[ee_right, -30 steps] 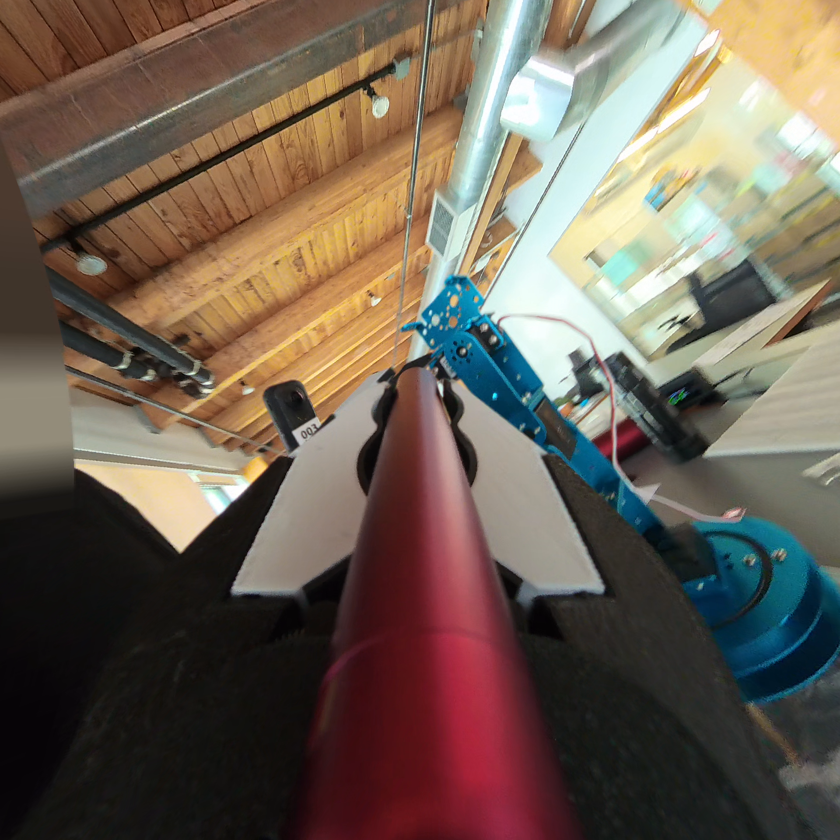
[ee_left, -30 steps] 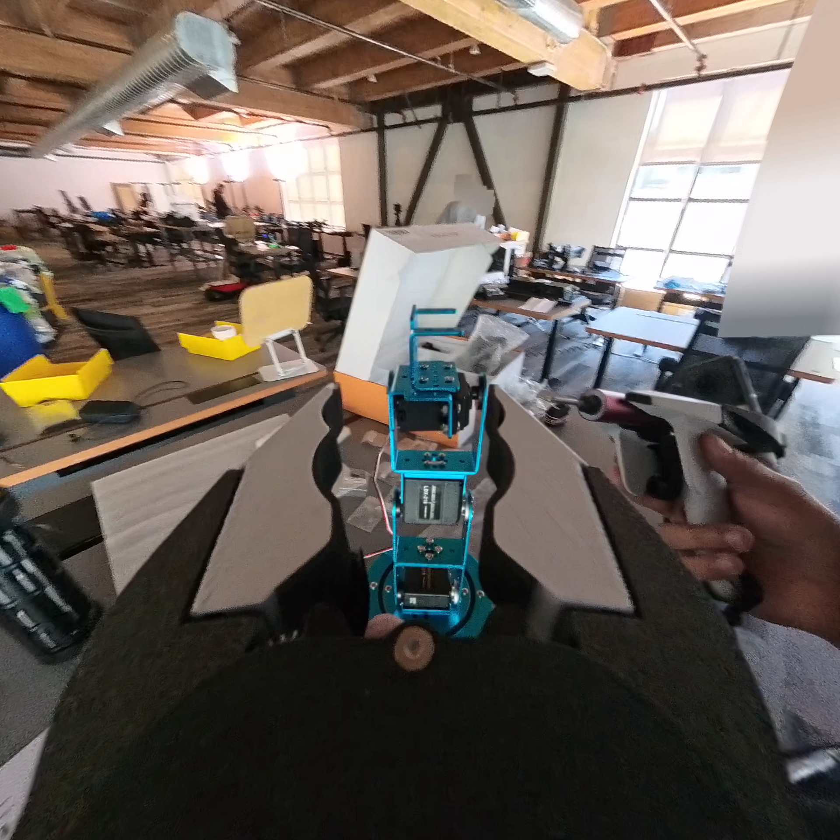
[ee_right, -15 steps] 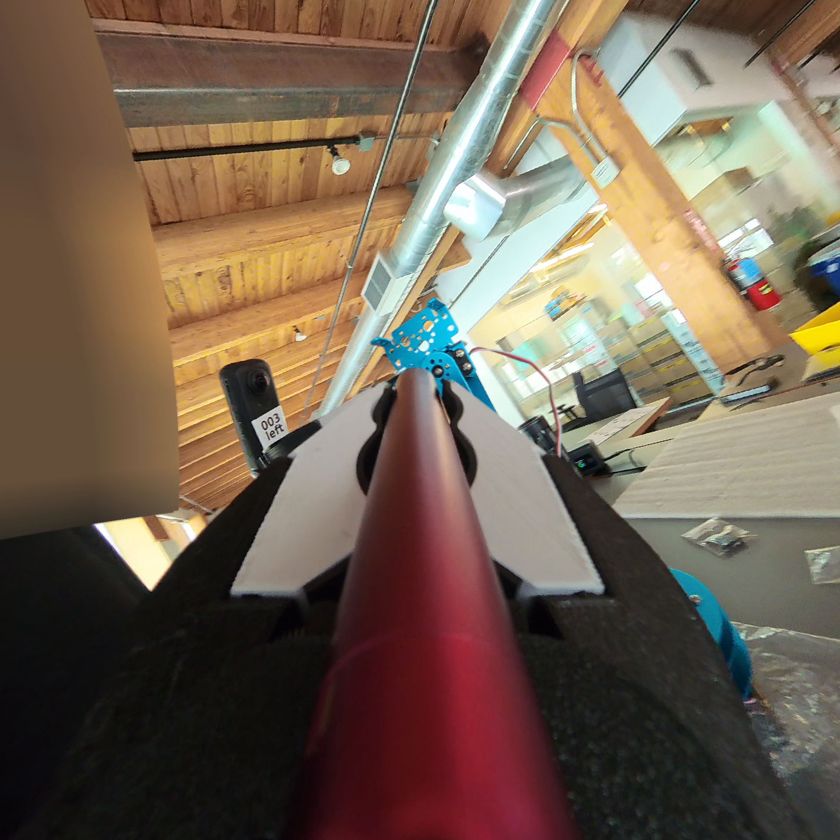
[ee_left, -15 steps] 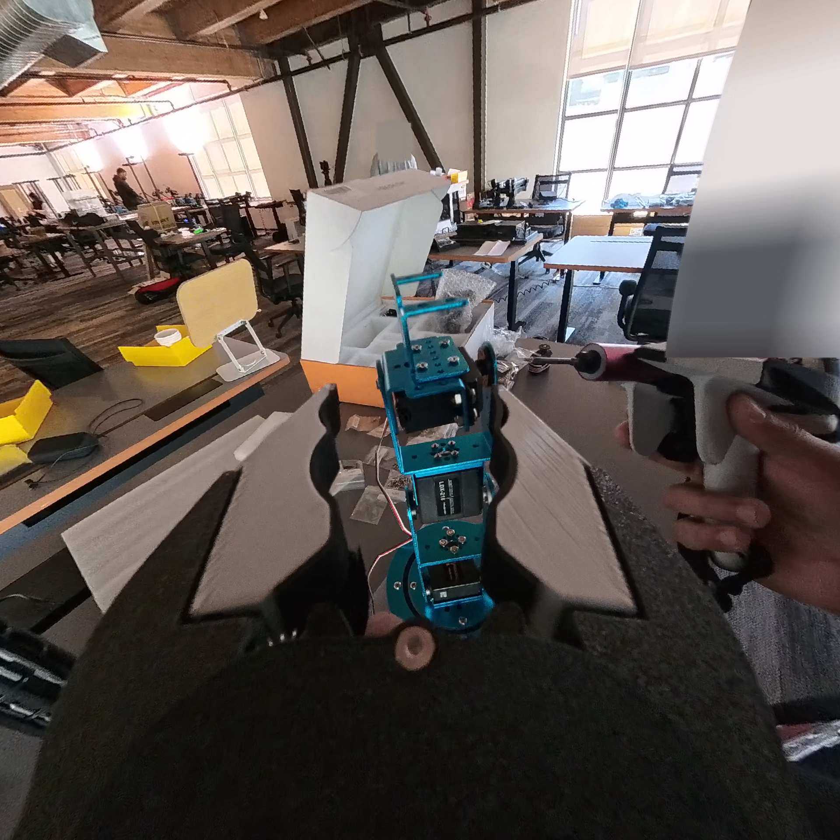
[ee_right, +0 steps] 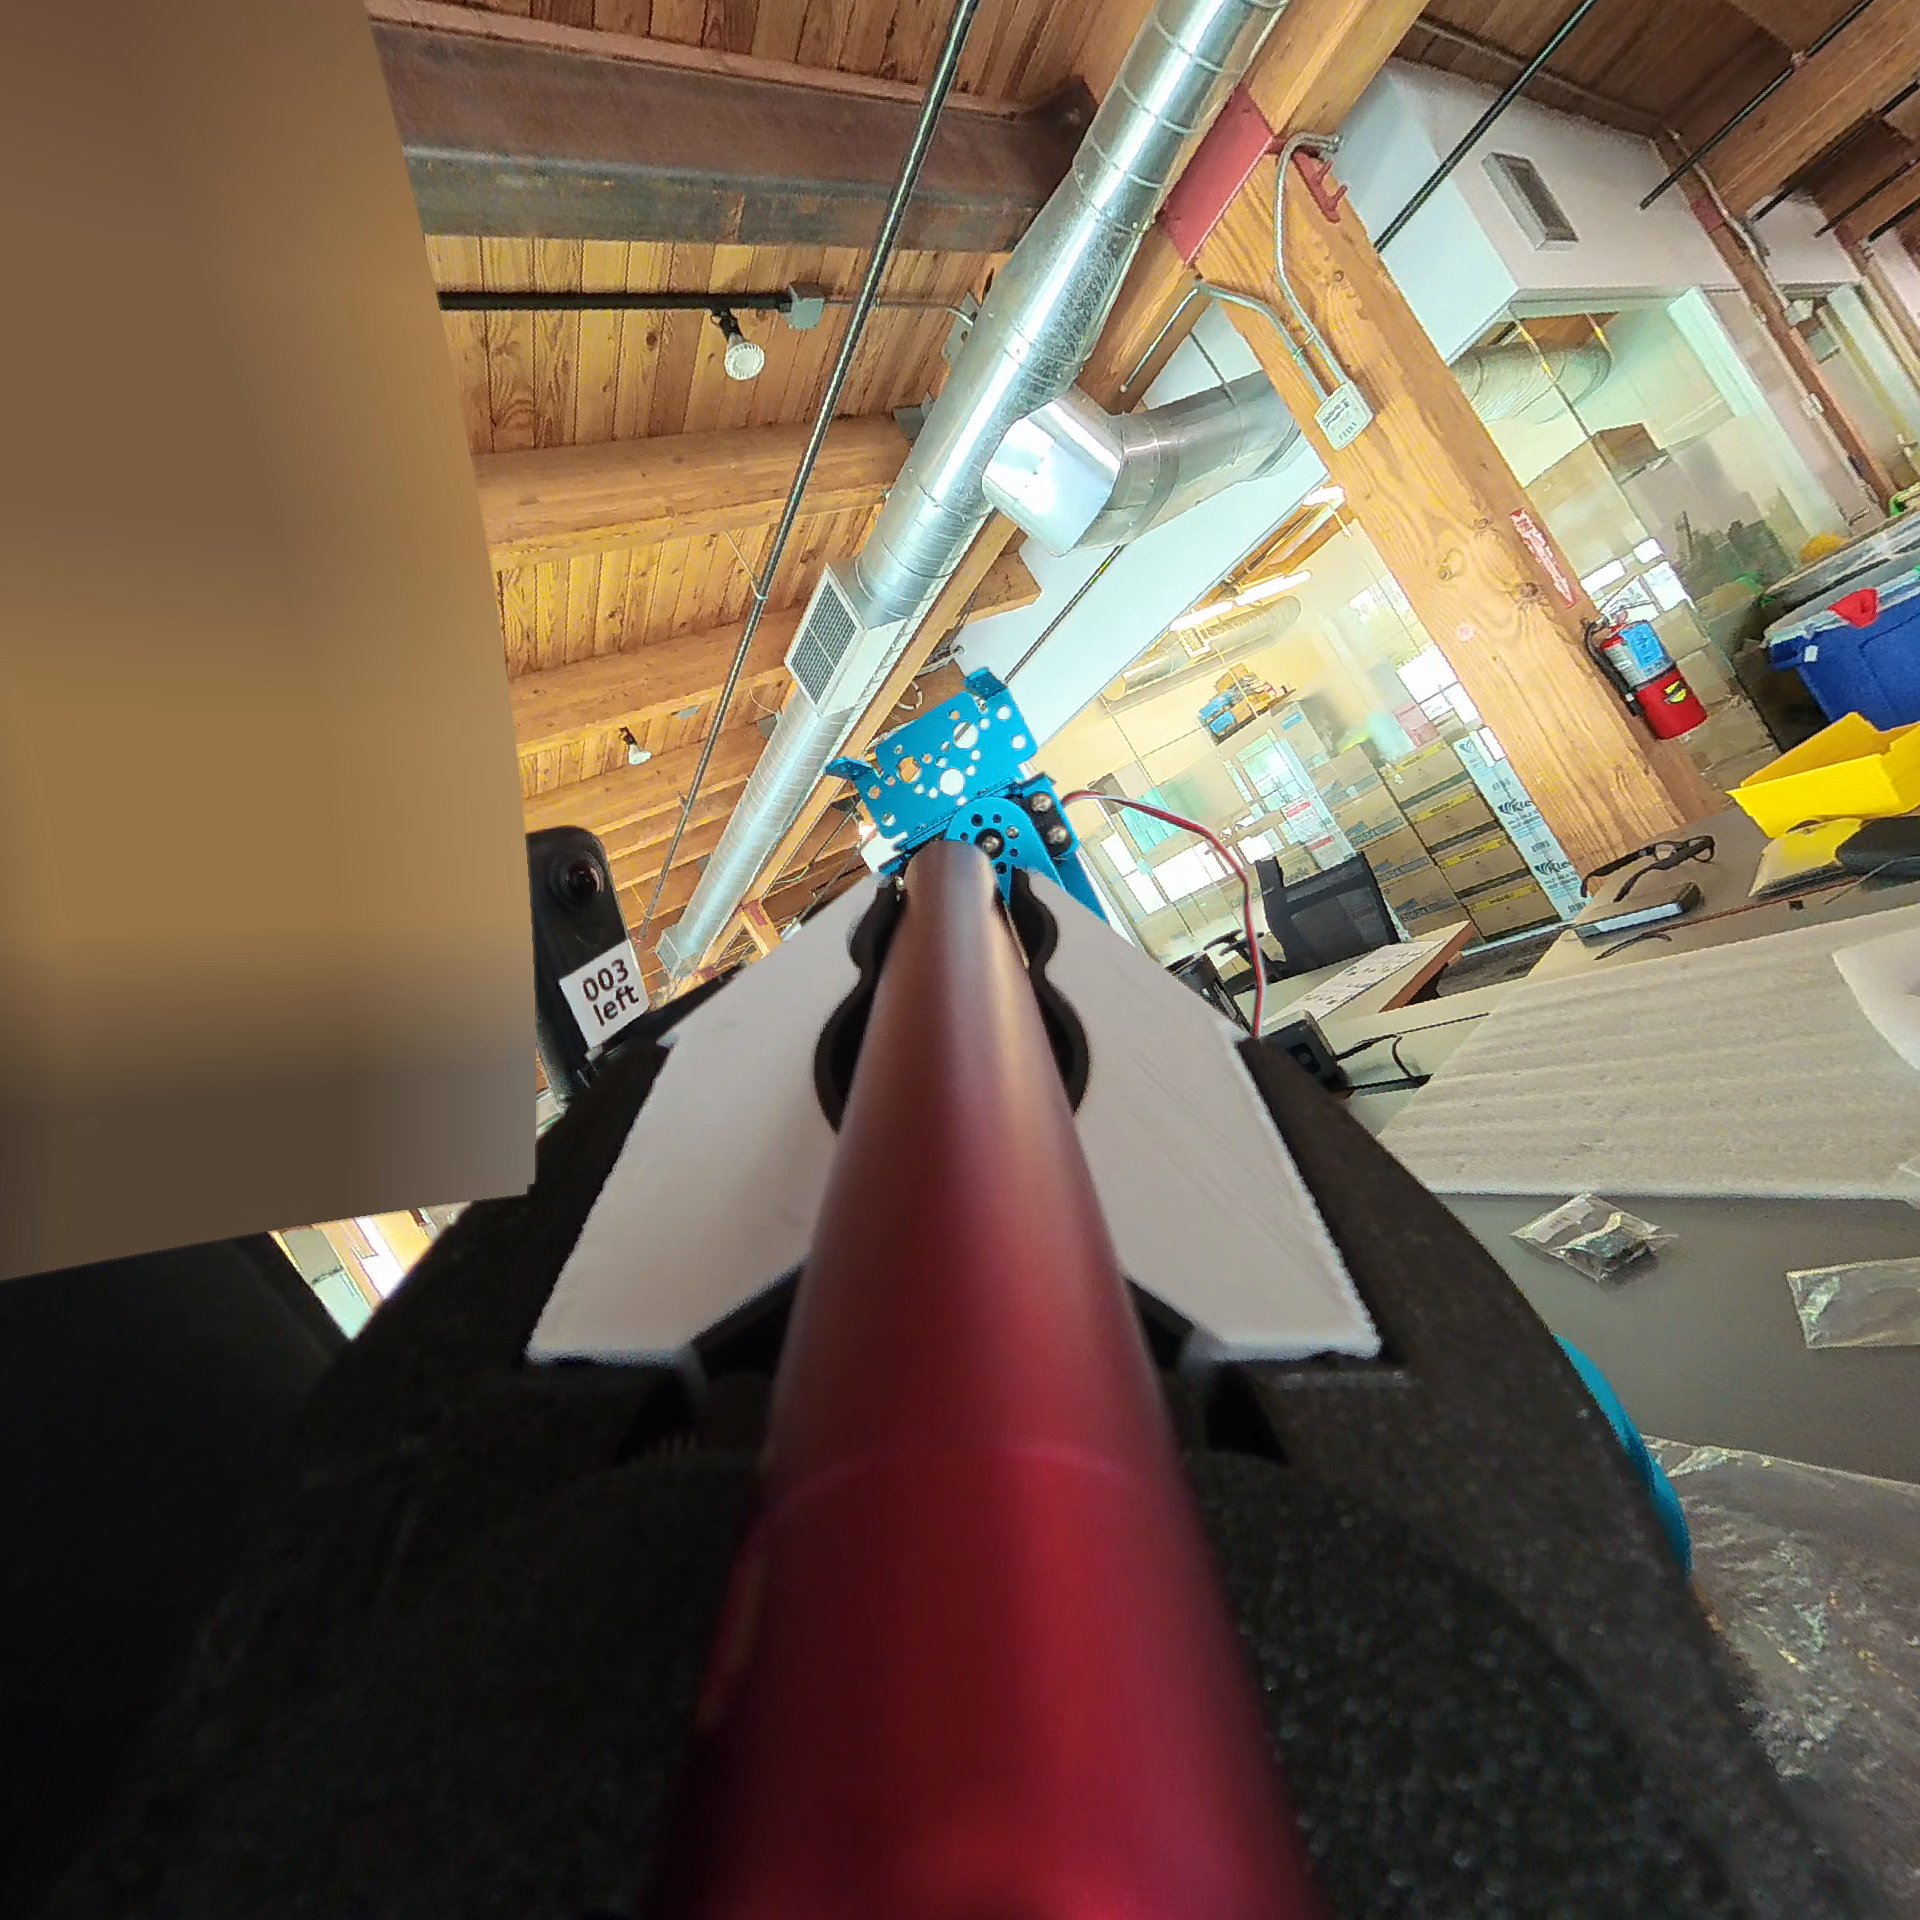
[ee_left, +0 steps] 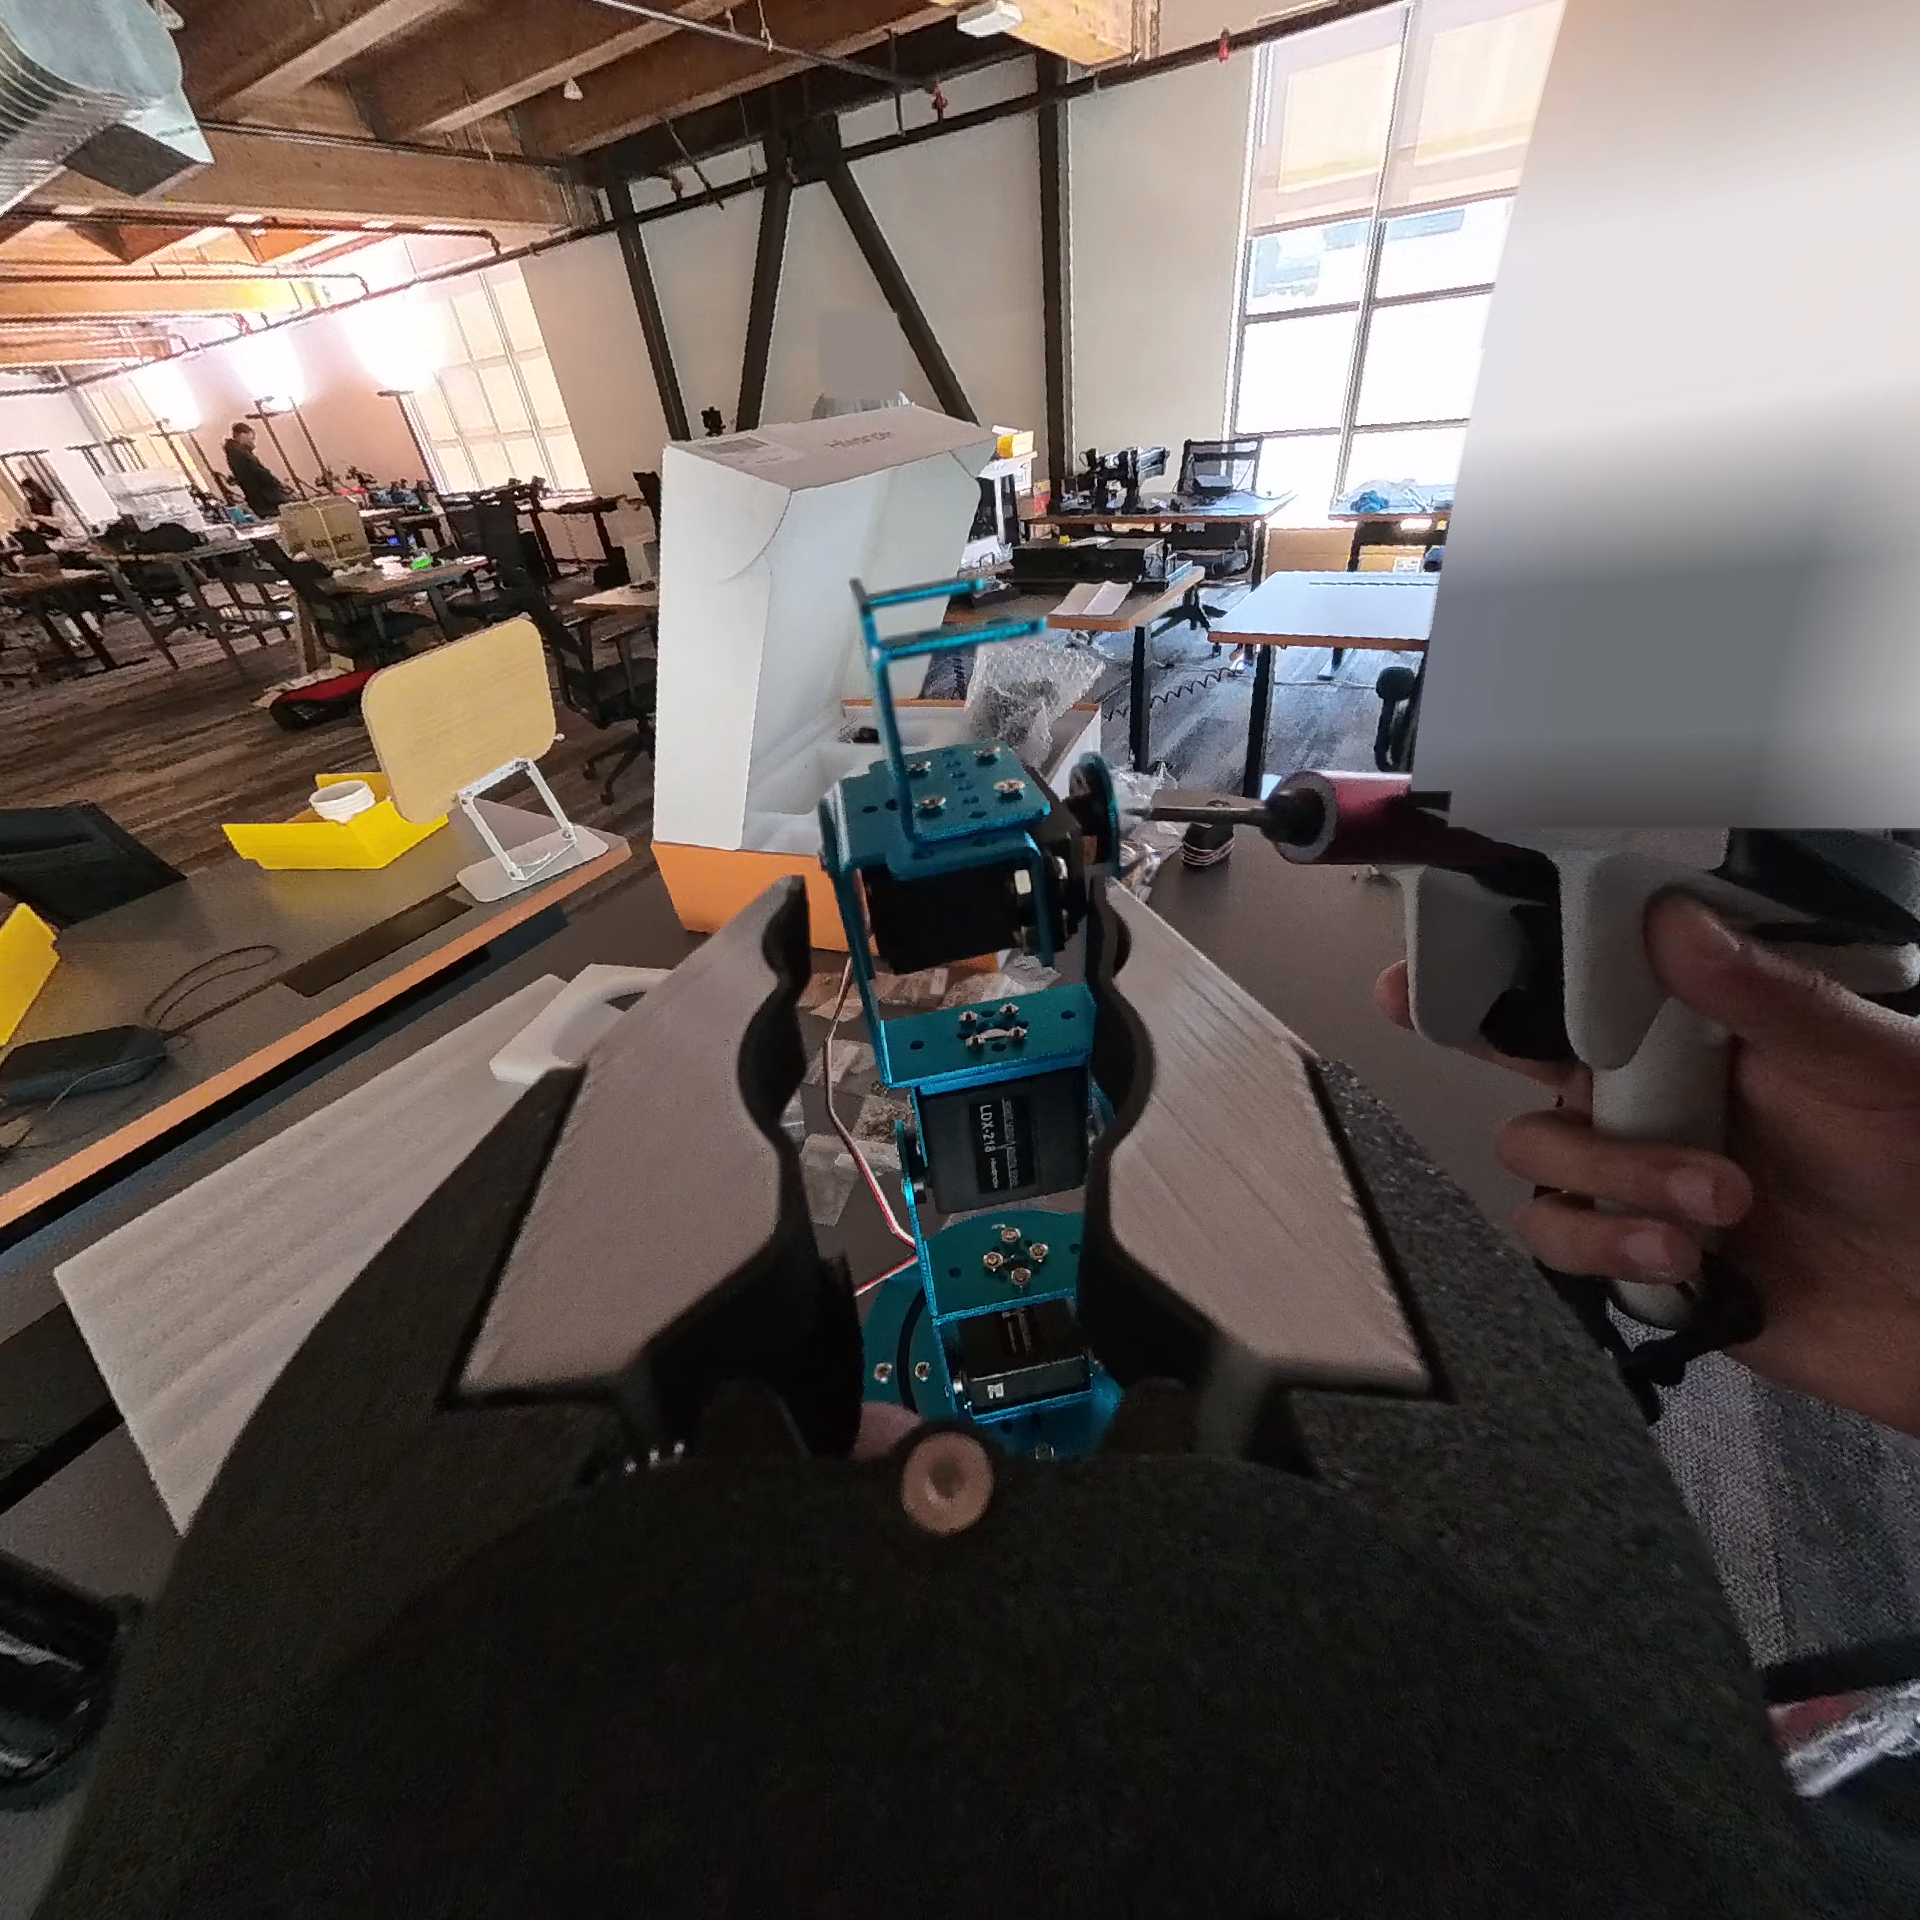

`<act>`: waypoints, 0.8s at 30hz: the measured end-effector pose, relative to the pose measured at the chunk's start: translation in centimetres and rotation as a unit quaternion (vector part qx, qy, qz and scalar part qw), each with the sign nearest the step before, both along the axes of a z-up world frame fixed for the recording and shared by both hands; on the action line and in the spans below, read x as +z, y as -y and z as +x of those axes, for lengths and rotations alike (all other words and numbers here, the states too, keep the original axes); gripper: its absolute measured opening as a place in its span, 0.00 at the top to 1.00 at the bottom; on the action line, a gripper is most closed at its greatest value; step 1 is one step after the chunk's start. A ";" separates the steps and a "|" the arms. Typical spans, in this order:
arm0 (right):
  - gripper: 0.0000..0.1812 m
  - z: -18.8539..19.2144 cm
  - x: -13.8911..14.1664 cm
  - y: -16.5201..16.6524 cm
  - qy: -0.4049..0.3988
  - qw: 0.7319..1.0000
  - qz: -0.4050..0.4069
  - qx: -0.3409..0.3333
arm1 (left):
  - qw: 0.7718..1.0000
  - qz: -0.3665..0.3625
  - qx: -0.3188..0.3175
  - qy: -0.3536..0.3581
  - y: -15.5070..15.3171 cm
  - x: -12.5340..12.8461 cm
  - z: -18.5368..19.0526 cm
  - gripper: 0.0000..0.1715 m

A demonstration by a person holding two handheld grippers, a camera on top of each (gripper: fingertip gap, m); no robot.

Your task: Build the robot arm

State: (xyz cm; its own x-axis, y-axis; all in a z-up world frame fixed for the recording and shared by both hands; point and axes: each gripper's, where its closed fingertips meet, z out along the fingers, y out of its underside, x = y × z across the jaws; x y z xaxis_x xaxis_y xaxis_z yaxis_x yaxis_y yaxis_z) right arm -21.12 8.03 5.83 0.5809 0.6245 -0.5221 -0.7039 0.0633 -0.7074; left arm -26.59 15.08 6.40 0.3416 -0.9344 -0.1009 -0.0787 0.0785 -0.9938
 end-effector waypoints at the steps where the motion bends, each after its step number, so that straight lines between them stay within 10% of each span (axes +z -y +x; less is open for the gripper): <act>1: 0.88 0.0 0.0 0.0 0.000 1.000 0.000 0.001 | 1.000 0.003 -0.001 0.000 0.1 0.0 0.0 0.70; 24: 0.86 0.2 -0.1 -0.4 0.007 1.000 -0.005 0.006 | 1.000 0.016 0.008 0.005 0.3 0.8 0.2 0.74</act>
State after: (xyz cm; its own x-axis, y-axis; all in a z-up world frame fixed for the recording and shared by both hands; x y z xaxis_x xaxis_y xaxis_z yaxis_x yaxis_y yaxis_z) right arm -20.93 8.45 5.69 0.5809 0.6261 -0.5201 -0.6949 0.0488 -0.7175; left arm -26.37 14.75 7.17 0.3579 -0.9251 -0.1271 -0.0696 0.1093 -0.9916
